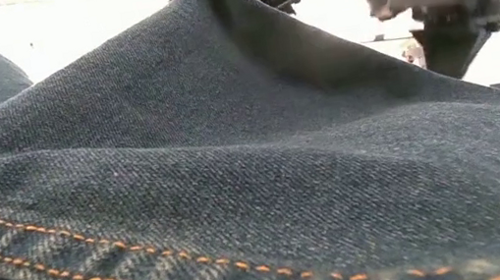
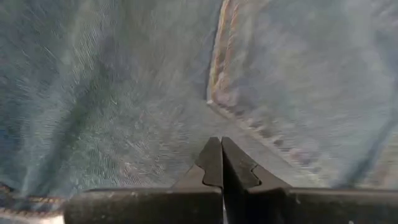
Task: Fold Laundry from Bin
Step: Fold the blue denim pants
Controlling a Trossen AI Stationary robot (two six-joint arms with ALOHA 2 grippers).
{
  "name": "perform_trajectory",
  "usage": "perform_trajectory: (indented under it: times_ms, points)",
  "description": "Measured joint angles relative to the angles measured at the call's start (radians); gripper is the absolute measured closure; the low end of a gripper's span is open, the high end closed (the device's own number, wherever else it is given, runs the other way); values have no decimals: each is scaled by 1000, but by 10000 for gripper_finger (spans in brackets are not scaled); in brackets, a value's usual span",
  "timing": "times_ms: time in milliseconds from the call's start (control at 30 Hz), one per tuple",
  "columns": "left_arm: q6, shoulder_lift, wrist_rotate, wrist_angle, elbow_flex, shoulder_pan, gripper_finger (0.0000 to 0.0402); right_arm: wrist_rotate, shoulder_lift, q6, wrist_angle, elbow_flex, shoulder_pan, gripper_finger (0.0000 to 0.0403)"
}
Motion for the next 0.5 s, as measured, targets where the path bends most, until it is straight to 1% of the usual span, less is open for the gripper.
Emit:
perform_trajectory:
  times_ms: [67,133,200,267,400,500]
  points:
    - [-9,5,0,4,-2,-6,387,-14,9,-1,45,-33,-16,387]
    - [-12,3,-6,57,-27,-10,397,-19,13,-1,87,-66,-33,387]
    - [-53,1,8,141,-78,-10,397,-19,14,-1,125,-95,-47,387]
    - [-96,5,47,180,-124,-5,397,-17,14,-1,166,-118,-63,387]
    - [-156,3,64,309,-232,12,401,-2,15,-1,216,-151,-95,387]
    - [-236,5,93,414,-301,21,401,34,15,8,236,-161,-131,387]
